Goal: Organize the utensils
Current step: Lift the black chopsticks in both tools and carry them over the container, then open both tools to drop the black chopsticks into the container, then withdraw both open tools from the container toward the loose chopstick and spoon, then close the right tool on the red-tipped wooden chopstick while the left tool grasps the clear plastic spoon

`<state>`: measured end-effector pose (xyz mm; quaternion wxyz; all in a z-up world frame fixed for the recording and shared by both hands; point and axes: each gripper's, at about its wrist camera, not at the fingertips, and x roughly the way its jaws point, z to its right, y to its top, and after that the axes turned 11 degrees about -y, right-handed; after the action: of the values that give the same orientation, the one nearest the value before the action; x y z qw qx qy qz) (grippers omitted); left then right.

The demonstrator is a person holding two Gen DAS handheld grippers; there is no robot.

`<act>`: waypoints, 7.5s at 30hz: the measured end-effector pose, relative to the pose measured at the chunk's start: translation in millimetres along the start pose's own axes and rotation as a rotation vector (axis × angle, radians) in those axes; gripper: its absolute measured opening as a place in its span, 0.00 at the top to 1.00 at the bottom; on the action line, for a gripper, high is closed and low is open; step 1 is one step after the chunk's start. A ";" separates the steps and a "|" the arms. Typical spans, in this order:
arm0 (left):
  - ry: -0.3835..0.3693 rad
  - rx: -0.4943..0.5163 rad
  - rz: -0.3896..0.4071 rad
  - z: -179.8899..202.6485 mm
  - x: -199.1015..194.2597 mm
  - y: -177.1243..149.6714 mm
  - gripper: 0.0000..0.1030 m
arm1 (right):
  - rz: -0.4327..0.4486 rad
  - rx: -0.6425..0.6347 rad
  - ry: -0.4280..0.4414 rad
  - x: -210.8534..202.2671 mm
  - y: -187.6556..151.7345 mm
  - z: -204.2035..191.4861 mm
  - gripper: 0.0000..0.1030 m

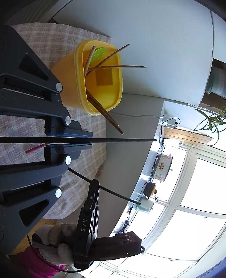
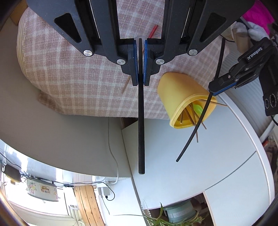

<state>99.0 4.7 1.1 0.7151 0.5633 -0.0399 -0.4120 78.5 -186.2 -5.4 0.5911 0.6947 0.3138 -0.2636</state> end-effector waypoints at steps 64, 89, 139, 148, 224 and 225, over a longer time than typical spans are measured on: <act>0.131 -0.051 0.397 -90.2 9.4 45.3 0.97 | 0.128 -0.080 0.099 37.6 117.4 -91.8 0.96; 0.144 -0.115 0.384 -102.7 0.1 35.6 0.97 | 0.048 -0.126 0.087 62.3 107.0 -100.5 0.96; 0.085 -0.219 0.256 -91.6 -63.2 -28.5 0.97 | -0.265 -0.341 0.202 97.7 95.5 -157.8 0.96; 0.078 -0.219 0.266 -87.8 -67.0 -28.8 0.97 | -0.001 -0.134 0.175 70.5 108.7 -143.3 0.96; -0.048 0.070 -0.445 -3.9 80.8 -90.0 0.73 | -0.312 0.077 0.026 114.3 -27.8 18.1 0.58; -0.046 0.082 -0.457 -2.6 83.6 -91.2 0.73 | -0.338 0.085 0.029 122.7 -27.8 17.7 0.58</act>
<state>105.8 -48.7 -110.4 0.5786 0.5766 0.0557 -0.5742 139.3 -185.5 -117.0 0.5039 0.6602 0.4231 -0.3621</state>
